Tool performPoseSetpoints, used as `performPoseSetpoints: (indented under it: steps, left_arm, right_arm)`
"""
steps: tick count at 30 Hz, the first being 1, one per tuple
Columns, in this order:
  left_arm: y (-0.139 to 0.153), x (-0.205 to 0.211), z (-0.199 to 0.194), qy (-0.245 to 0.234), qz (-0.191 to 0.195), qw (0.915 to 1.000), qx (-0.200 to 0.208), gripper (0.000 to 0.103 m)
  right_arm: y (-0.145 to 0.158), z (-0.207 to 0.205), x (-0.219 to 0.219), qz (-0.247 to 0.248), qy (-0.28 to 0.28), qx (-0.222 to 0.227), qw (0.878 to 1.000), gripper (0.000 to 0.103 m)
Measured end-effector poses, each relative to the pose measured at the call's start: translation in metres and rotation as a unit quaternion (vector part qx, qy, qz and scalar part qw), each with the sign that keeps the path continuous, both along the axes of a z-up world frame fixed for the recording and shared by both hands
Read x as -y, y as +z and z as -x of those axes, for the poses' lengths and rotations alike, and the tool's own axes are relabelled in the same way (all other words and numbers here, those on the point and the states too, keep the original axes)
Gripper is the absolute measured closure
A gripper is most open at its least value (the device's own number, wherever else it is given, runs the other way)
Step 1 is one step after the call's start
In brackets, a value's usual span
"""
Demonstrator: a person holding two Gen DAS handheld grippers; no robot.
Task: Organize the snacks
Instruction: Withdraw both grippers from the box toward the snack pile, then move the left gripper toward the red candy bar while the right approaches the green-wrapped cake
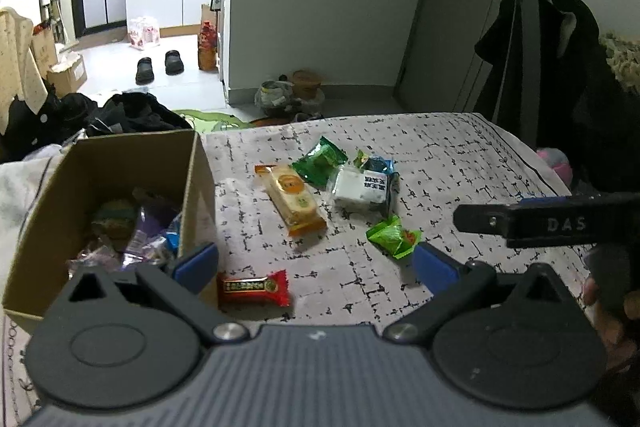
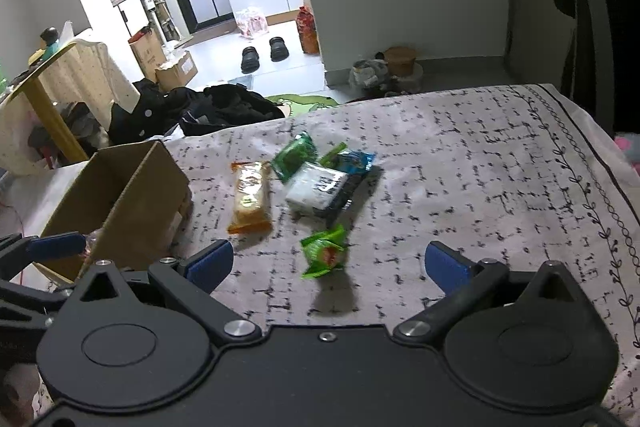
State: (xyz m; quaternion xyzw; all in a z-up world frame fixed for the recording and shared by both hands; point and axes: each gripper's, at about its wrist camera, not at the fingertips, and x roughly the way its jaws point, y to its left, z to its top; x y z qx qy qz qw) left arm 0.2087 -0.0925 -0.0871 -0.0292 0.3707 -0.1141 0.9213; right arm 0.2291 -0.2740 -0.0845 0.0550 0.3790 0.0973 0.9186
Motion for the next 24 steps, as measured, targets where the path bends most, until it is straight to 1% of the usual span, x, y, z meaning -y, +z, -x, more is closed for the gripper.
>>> performPoseSetpoints:
  steps: [3,5,10,14,16,19,22,24]
  left_arm:
    - [-0.004,0.001,-0.004,0.002,0.008,1.0000,-0.002,0.002]
    - [-0.008,0.002,-0.008,0.011,0.002,0.9999,-0.004,0.005]
    - [-0.022,0.008,-0.015,0.019,-0.009,0.9997,-0.012,0.019]
    - [-0.032,0.018,-0.017,0.013,-0.035,0.9992,-0.010,0.030]
    - [-0.038,0.023,-0.018,0.013,-0.049,0.9987,-0.011,0.038]
    - [-0.047,0.025,-0.024,0.020,-0.055,0.9980,-0.024,0.045]
    - [-0.055,0.026,-0.028,0.029,-0.063,0.9967,-0.041,0.049]
    - [-0.058,0.025,-0.030,0.034,-0.067,0.9960,-0.047,0.050]
  right_arm:
    - [-0.004,0.000,0.008,0.000,0.000,-0.001,1.000,0.000]
    - [-0.006,-0.002,0.012,-0.003,0.004,-0.002,1.000,0.000]
    - [-0.012,-0.008,0.017,0.003,0.014,-0.007,1.000,0.000]
    - [-0.018,-0.011,0.022,-0.005,0.024,-0.013,1.000,0.001]
    - [-0.021,-0.013,0.023,-0.003,0.027,-0.015,1.000,0.001]
    - [-0.026,-0.016,0.025,-0.006,0.026,-0.022,0.999,0.000]
    - [-0.032,-0.019,0.026,-0.011,0.025,-0.029,0.999,0.000]
    - [-0.034,-0.021,0.026,-0.013,0.027,-0.031,0.999,0.000]
